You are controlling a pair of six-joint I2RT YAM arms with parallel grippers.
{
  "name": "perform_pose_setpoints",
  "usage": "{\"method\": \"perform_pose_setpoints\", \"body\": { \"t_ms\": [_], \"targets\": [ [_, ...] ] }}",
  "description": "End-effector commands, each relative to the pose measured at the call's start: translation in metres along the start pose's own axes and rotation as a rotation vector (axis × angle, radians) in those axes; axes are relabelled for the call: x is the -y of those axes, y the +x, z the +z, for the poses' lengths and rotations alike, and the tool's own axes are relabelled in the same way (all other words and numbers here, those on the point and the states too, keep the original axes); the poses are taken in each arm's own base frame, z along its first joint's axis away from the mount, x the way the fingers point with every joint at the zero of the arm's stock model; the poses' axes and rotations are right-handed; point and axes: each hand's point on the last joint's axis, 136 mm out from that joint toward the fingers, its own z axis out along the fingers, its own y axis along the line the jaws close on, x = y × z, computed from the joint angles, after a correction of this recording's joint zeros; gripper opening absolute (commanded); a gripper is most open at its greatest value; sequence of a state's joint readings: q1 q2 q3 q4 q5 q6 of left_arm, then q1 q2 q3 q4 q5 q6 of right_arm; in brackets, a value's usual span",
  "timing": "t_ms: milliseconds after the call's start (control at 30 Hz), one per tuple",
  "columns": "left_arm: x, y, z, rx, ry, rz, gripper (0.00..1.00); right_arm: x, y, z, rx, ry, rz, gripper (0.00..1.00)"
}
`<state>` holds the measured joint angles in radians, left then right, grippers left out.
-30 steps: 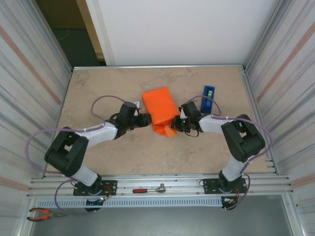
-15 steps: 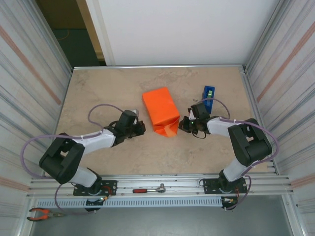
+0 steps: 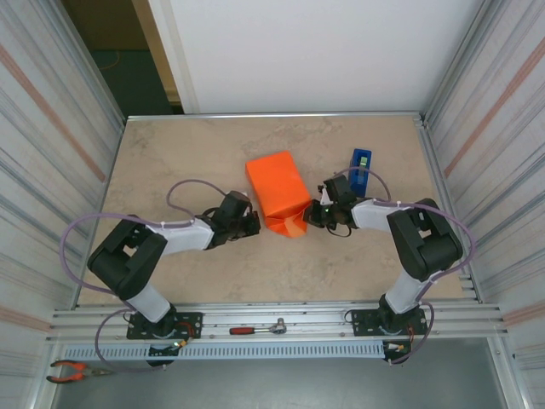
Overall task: Wrap the gift box in paper
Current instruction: Fold the wrapping paper for the gift box.
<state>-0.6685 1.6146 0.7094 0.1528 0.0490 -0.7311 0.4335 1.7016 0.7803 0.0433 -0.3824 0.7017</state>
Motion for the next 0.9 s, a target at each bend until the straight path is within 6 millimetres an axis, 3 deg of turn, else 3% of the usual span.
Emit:
{"method": "perform_pose_setpoints", "body": {
  "t_ms": [0,367,533,700,867],
  "targets": [
    [0.014,-0.015,0.003,0.044,0.015,0.007,0.00,-0.005,0.002,0.007,-0.018,-0.010,-0.021,0.00],
    [0.037,-0.014,0.016,0.028,0.027,0.052,0.00,0.005,0.015,0.016,-0.049,0.015,-0.020,0.00],
    [0.023,-0.013,0.001,0.053,-0.011,0.059,0.00,0.008,0.018,0.016,-0.051,0.019,-0.016,0.00],
    [-0.003,-0.014,-0.021,0.085,-0.056,0.036,0.00,0.004,0.019,0.009,-0.050,0.003,-0.012,0.00],
    [-0.019,-0.022,-0.041,0.113,-0.072,0.026,0.00,-0.004,0.018,-0.012,-0.023,-0.018,-0.017,0.00]
  ]
}}
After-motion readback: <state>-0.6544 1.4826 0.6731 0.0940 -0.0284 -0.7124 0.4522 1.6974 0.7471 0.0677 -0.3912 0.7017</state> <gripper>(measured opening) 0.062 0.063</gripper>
